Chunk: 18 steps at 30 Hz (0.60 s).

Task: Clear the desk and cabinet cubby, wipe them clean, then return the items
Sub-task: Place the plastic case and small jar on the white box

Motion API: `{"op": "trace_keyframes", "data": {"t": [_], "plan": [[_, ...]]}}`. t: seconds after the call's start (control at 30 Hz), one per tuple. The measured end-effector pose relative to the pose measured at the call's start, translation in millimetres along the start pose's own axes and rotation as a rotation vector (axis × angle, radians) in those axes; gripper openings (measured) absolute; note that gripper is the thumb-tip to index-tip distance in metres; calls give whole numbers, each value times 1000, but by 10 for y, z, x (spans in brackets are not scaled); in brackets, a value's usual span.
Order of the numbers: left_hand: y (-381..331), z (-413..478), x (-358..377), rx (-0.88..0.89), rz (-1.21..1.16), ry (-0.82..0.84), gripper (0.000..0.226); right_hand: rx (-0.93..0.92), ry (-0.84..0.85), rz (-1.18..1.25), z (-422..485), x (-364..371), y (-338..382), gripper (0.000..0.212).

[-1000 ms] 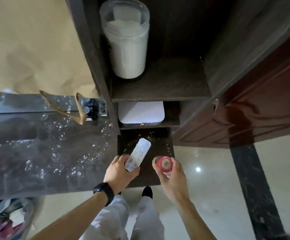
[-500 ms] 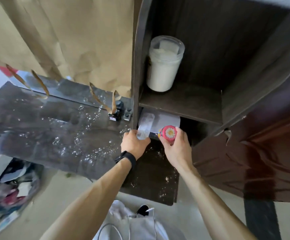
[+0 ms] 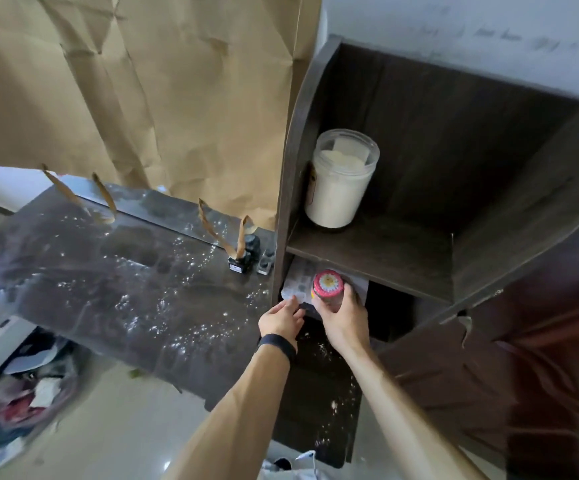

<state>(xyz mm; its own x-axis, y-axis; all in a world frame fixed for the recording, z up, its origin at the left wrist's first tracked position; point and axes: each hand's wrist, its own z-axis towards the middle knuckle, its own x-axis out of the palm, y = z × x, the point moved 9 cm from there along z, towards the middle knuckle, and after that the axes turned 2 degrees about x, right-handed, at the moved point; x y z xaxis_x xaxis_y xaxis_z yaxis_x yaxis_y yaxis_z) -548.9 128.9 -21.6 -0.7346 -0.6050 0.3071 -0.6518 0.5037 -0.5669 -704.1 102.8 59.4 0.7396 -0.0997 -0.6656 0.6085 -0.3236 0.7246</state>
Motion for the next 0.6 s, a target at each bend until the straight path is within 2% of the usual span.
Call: {"op": "trace_keyframes", "data": {"t": [0.27,0.6], "plan": [[-122,75,-18,17,124,-60,14,-47,-21,-15,-17,76,59,69],[-212,42,33,34,204,-20,26,-75,-44,-83,-80,94,5,63]]}}
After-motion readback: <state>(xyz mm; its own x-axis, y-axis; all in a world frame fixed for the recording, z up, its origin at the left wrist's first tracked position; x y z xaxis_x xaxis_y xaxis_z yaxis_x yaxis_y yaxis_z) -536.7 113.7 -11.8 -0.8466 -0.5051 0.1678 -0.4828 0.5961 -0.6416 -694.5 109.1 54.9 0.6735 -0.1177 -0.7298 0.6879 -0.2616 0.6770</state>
